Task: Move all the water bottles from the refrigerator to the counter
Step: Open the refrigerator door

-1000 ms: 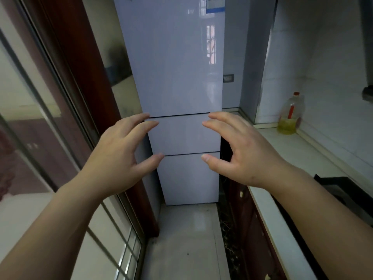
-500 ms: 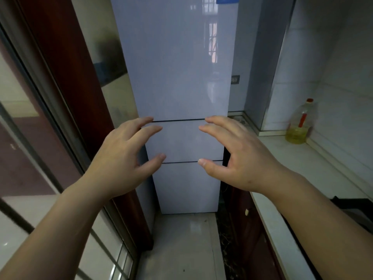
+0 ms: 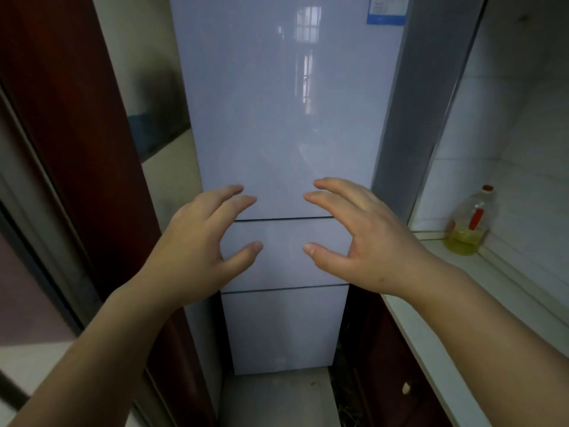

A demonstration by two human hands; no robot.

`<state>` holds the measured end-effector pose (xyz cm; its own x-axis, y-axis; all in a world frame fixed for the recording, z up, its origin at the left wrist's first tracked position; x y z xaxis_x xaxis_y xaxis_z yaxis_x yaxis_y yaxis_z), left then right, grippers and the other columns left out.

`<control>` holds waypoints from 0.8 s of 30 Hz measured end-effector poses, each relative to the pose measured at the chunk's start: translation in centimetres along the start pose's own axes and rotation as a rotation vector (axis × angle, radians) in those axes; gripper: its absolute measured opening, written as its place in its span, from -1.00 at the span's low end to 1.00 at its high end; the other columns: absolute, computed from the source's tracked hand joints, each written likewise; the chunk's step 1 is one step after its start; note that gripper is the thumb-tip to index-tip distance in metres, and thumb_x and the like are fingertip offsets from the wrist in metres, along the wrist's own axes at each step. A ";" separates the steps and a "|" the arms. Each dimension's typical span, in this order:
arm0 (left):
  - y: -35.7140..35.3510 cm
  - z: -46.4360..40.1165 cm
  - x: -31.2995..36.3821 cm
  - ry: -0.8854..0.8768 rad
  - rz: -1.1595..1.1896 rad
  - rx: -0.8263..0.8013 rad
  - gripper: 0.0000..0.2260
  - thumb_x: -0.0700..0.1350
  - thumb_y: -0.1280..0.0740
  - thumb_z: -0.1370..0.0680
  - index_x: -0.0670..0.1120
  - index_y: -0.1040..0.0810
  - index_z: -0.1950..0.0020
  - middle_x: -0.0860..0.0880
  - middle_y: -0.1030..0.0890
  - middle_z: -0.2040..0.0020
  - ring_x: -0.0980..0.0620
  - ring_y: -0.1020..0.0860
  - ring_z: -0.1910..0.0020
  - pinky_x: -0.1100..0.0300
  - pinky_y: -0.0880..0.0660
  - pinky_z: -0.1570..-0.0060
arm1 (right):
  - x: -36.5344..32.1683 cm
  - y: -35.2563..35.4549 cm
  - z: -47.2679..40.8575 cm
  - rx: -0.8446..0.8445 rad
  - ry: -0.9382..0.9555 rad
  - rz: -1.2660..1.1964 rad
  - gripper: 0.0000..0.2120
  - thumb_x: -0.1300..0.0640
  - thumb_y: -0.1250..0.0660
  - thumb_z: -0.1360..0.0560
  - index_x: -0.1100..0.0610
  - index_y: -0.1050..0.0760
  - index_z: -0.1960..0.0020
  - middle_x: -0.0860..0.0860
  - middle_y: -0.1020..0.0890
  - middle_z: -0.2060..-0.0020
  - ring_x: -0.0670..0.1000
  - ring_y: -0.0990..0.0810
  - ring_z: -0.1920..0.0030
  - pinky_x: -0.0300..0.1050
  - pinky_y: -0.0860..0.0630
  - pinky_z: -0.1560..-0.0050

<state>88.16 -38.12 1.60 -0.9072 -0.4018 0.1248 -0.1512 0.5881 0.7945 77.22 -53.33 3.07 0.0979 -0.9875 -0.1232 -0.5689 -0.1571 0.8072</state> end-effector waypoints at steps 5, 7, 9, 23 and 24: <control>-2.0 -1.8 -4.0 0.028 -0.023 -0.030 -0.40 0.27 -0.20 -0.50 0.03 -0.35 -0.47 -0.03 -0.35 -0.48 -0.03 -0.34 -0.42 0.01 -0.29 -0.30 | 0.4 -3.0 -3.2 -0.009 0.006 0.007 -0.40 -0.25 -0.27 -0.46 -0.03 -0.33 -0.42 -0.08 -0.31 -0.43 -0.09 -0.24 -0.42 -0.18 -0.16 -0.33; -2.9 -2.5 -5.3 0.051 -0.021 -0.036 -0.40 0.28 -0.20 -0.49 0.04 -0.35 -0.47 -0.02 -0.34 -0.49 -0.03 -0.34 -0.42 0.02 -0.29 -0.30 | 0.9 -3.8 -4.2 -0.009 0.001 0.008 -0.40 -0.25 -0.26 -0.45 -0.03 -0.34 -0.42 -0.08 -0.32 -0.43 -0.09 -0.24 -0.42 -0.17 -0.17 -0.33; -3.8 -3.2 -6.5 0.077 -0.019 -0.032 -0.40 0.29 -0.19 -0.49 0.04 -0.35 -0.47 -0.02 -0.34 -0.49 -0.04 -0.34 -0.42 -0.02 -0.31 -0.33 | 1.5 -4.4 -5.3 -0.003 0.001 0.003 -0.40 -0.26 -0.25 -0.45 -0.03 -0.35 -0.42 -0.07 -0.33 -0.43 -0.08 -0.25 -0.42 -0.17 -0.18 -0.34; -11.9 -10.1 -15.4 0.409 -0.078 -0.056 -0.28 0.22 -0.34 -0.50 0.10 -0.11 -0.57 0.00 -0.10 -0.60 -0.03 -0.12 -0.55 -0.07 -0.21 -0.48 | 8.7 -12.2 -14.7 -0.025 0.140 -0.165 -0.40 -0.27 -0.22 -0.46 -0.02 -0.34 -0.42 -0.05 -0.33 -0.44 -0.04 -0.27 -0.43 -0.01 -0.30 -0.37; -12.2 -10.6 -16.0 0.420 -0.106 -0.052 -0.27 0.23 -0.34 -0.50 0.11 -0.09 -0.58 0.00 -0.09 -0.60 -0.03 -0.11 -0.55 -0.06 -0.19 -0.48 | 9.0 -12.6 -15.5 -0.017 0.162 -0.171 -0.40 -0.26 -0.22 -0.46 0.00 -0.35 -0.42 -0.03 -0.34 -0.43 -0.03 -0.29 -0.42 0.00 -0.31 -0.36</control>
<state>108.66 -46.31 -3.78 -0.6472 -0.7155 0.2631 -0.2054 0.4960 0.8437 97.87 -60.11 0.74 0.3228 -0.9318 -0.1660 -0.5186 -0.3209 0.7925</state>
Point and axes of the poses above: each hand's wrist, its own z-axis away from the middle knuckle, its own y-axis out of the back of the hand, x = y × z, the point moved 9 cm from there along -z, towards the middle knuckle
